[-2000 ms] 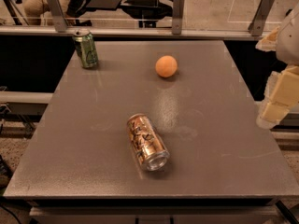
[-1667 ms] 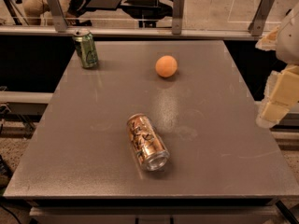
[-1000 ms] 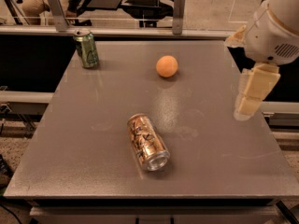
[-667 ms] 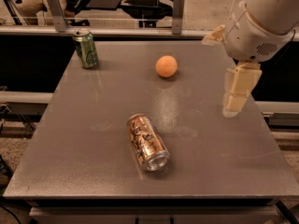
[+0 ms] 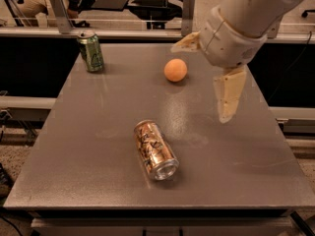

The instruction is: Place orange can upright

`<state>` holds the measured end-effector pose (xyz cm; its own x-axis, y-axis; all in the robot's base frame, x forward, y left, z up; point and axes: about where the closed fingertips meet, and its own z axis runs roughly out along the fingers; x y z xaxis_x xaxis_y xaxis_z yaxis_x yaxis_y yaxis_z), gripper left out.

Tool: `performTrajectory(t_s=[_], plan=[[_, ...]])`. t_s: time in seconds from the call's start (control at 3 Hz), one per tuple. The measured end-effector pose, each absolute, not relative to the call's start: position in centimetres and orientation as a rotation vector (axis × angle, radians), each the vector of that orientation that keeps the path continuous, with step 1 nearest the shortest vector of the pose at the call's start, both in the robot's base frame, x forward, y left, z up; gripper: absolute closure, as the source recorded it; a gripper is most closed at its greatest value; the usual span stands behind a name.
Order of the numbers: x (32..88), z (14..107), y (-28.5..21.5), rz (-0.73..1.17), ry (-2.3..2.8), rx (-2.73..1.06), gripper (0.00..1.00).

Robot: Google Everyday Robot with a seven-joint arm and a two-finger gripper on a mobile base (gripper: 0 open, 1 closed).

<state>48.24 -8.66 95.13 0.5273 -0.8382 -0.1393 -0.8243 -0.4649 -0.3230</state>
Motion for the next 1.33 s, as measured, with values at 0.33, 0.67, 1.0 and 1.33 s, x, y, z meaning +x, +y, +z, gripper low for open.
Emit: performTrajectory(t_s=[0.33,0.67,1.0,1.33], plan=[[47.3,93.7,-6.0,-0.041,1.102,-2.622,0.0],[46.2,92.0,-3.7,-0.007,0.854,-2.768,0.0],[45.0,90.4,-1.6,0.028,0.621,-2.868,0.0],[43.8,88.9,-0.3,0.042,0.453,-2.936,0.0]])
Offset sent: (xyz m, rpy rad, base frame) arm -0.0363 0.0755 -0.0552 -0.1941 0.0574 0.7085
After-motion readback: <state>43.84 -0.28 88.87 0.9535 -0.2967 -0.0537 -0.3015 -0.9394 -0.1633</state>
